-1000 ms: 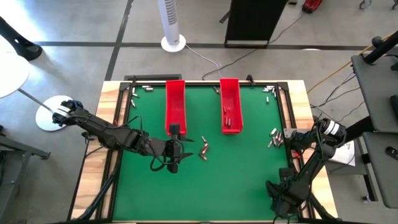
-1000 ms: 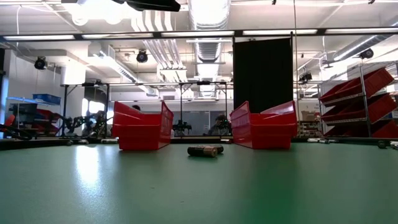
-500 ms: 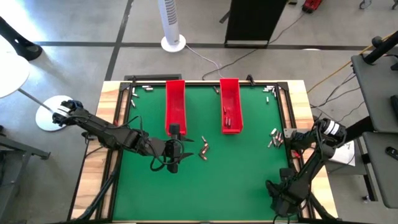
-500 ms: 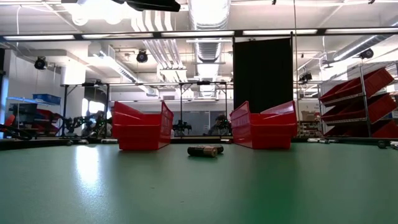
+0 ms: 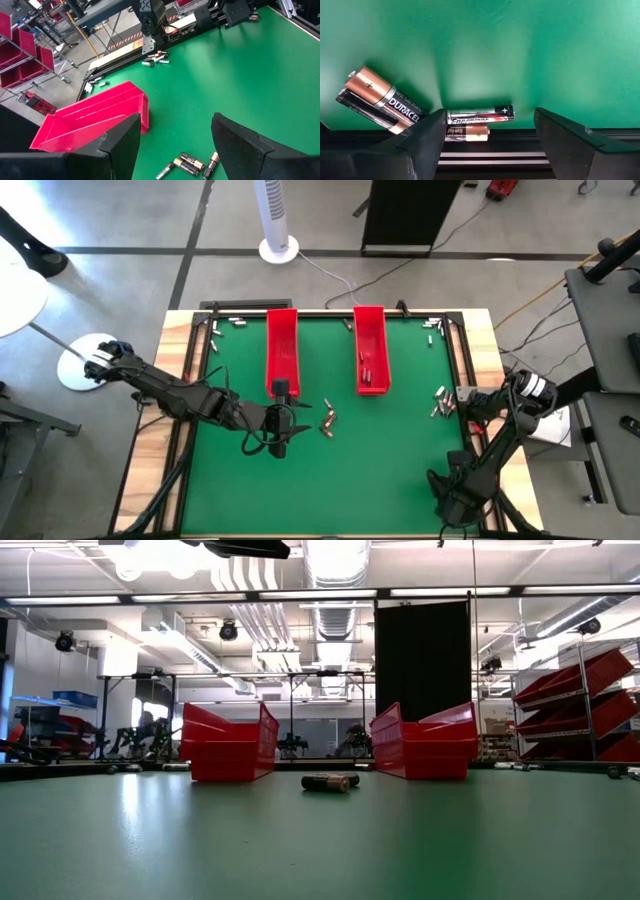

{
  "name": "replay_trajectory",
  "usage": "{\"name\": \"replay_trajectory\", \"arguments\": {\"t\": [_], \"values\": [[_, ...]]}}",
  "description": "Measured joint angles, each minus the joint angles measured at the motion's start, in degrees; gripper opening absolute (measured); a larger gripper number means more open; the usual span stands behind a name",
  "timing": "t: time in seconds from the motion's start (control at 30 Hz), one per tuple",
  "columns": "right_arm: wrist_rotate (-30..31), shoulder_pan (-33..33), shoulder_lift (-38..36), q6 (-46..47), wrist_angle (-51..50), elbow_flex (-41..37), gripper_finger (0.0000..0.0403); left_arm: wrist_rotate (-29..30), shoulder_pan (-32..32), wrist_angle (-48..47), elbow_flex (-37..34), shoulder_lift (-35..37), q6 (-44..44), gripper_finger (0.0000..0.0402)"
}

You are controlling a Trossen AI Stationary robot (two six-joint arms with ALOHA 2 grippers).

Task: Sort batteries
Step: Put the silver battery into the right red bin

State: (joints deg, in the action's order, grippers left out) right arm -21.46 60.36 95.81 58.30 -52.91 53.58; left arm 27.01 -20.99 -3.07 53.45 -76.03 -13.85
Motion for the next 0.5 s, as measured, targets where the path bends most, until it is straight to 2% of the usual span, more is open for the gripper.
{"name": "replay_trajectory", "arguments": {"t": [0.5], "values": [[-0.02,-0.02,-0.07,0.13,1.23,-0.8,0.0257,0.0,0.0,0.0,0.0,0.0,0.0,0.0222]]}}
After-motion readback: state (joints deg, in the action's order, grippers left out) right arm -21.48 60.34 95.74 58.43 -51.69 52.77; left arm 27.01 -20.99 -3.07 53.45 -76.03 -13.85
